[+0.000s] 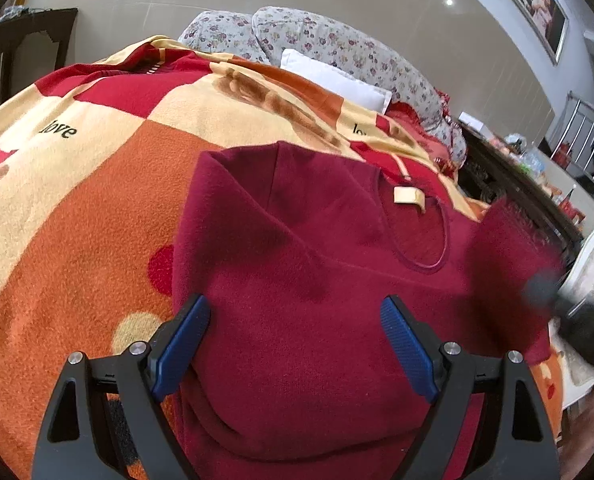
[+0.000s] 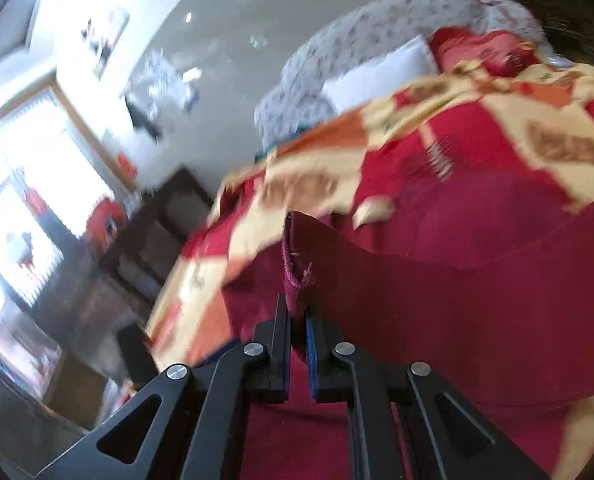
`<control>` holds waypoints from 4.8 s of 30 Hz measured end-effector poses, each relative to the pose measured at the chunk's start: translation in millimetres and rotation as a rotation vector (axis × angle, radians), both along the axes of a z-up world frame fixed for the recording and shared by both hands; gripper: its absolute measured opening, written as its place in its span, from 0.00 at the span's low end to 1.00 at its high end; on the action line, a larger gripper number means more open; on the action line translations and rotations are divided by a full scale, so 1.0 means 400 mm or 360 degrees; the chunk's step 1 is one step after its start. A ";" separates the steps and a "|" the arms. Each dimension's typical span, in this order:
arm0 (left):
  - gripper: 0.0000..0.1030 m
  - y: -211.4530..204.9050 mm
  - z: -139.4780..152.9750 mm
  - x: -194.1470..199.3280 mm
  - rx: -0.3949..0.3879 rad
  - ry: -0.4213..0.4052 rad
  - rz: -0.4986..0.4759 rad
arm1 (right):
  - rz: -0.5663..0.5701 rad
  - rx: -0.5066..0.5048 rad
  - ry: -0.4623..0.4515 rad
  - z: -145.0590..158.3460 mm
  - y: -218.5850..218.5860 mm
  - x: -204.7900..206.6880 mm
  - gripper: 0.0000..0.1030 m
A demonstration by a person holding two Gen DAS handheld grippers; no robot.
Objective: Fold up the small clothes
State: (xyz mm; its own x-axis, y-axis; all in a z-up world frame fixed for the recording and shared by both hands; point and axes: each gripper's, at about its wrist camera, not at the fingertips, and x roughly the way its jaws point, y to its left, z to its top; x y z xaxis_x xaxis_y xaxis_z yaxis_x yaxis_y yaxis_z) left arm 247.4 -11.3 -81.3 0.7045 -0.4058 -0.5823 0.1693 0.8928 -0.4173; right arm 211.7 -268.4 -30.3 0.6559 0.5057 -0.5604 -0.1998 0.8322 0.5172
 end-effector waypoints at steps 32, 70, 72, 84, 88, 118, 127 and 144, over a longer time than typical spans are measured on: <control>0.84 -0.212 0.011 0.018 -0.0174 0.0070 -0.0715 | -0.0298 -0.0079 0.0011 -0.140 -0.156 -0.218 0.52; 0.52 0.037 0.042 -0.007 0.0135 0.0014 0.0035 | -0.0513 0.0076 -0.0080 -0.132 -0.223 -0.269 0.56; 0.57 0.061 0.073 -0.042 0.0133 -0.0103 0.0111 | -0.0518 0.0080 -0.0085 -0.132 -0.224 -0.272 0.56; 0.14 -0.014 0.007 0.020 0.0202 0.0023 -0.0019 | -0.0458 -0.0199 -0.0106 -0.043 -0.230 -0.280 0.57; 0.17 -0.021 0.008 0.007 0.0227 0.0001 -0.0027 | -0.0104 -0.0716 -0.0078 0.000 -0.205 -0.202 0.13; 0.69 -0.067 -0.001 0.026 0.0220 0.0016 -0.0189 | -0.0307 -0.0875 0.0171 -0.117 -0.345 -0.043 0.03; 0.71 -0.092 -0.001 0.023 0.0324 0.0010 -0.0173 | -0.0397 -0.0866 0.0055 0.021 -0.335 0.062 0.04; 0.72 -0.089 -0.004 0.033 0.0329 0.0023 -0.0170 | -0.0201 -0.0903 0.0114 0.010 -0.145 0.102 0.05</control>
